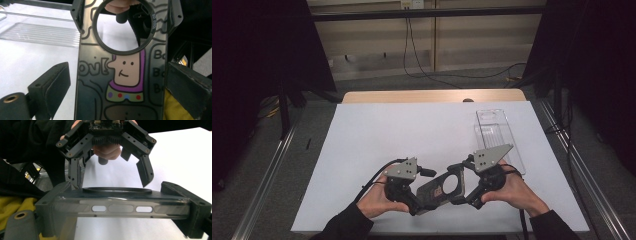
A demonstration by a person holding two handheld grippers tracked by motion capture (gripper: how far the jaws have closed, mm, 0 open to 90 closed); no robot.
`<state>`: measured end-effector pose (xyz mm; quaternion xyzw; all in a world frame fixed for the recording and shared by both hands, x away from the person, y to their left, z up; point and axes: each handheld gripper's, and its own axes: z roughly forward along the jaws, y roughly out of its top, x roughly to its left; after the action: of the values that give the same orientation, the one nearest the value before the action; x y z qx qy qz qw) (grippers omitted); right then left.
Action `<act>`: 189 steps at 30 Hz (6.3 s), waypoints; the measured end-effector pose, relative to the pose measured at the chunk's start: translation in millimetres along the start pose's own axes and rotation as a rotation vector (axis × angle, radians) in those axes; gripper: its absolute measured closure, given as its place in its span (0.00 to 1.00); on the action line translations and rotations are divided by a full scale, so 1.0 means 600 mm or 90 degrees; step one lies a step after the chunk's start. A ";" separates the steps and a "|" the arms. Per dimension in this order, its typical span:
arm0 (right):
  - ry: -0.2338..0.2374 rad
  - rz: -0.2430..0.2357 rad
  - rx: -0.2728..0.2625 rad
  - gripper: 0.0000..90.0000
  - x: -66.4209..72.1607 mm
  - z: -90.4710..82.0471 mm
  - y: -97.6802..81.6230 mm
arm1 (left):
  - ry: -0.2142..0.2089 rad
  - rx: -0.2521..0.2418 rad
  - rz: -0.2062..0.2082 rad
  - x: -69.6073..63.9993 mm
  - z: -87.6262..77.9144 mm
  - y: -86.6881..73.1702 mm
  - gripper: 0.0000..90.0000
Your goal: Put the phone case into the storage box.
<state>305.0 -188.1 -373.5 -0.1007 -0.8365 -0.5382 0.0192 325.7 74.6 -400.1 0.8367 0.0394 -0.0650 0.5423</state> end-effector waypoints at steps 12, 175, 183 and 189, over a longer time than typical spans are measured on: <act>-0.044 0.019 -0.011 0.13 -0.008 -0.018 0.000 | 0.073 -0.042 -0.028 0.007 -0.036 0.004 0.03; -0.647 0.361 0.078 0.13 -0.234 -0.183 -0.018 | 0.585 -0.143 -0.127 -0.052 -0.229 -0.181 0.03; -0.670 0.373 0.073 0.13 -0.242 -0.172 -0.017 | 0.582 -0.141 -0.129 -0.051 -0.229 -0.181 0.03; -0.681 0.380 0.069 0.13 -0.247 -0.166 -0.018 | 0.580 -0.137 -0.121 -0.052 -0.227 -0.180 0.03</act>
<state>440.6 -304.1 -362.0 -0.5853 -0.6925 -0.3411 -0.2481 289.4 243.1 -437.7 0.7116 0.3562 0.2636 0.5452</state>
